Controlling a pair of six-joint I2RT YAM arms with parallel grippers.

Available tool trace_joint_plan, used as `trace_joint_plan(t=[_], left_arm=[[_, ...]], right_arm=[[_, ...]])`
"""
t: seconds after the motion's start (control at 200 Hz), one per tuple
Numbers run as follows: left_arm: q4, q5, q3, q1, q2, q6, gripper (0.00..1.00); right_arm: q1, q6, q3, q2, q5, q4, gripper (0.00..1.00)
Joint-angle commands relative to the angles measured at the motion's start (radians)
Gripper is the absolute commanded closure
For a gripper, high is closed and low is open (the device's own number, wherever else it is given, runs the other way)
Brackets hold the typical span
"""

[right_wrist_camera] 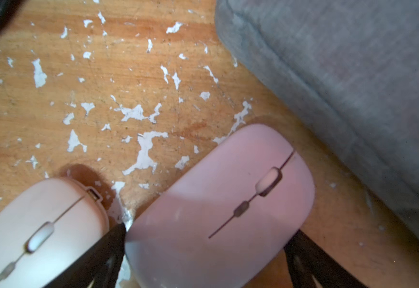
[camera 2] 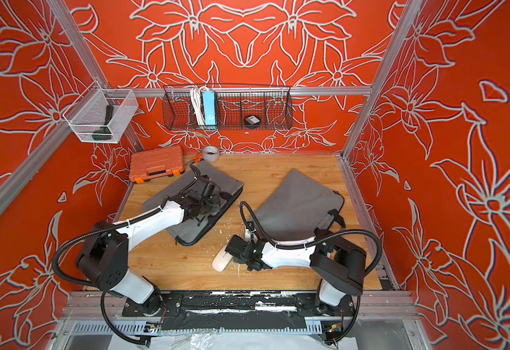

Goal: Put the mouse into the laptop bag
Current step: Open the zippered laptop bag at the center of the board, then pick up the mouse from the center of the board.

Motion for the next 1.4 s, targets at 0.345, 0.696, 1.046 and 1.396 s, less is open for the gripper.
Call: trace_joint_plan(t=[0.345, 0.696, 1.046, 1.396], left_arm=[[0.157, 0.209, -0.116, 0.118, -0.055, -0.049, 1.0], [0.174, 0.216, -0.142, 0.138, -0.081, -0.066, 1.0], [0.209, 0.264, -0.167, 0.152, -0.117, -0.072, 1.0], [0.284, 0.346, -0.22, 0.177, -0.16, -0.087, 1.0]], right_arm=[[-0.035, -0.061, 0.203, 0.199, -0.004, -0.134, 0.04], [-0.032, -0.052, 0.157, 0.144, 0.032, -0.182, 0.24], [-0.005, -0.083, 0.059, 0.071, -0.076, -0.091, 0.31], [-0.073, -0.125, 0.123, 0.084, -0.141, -0.041, 0.57]])
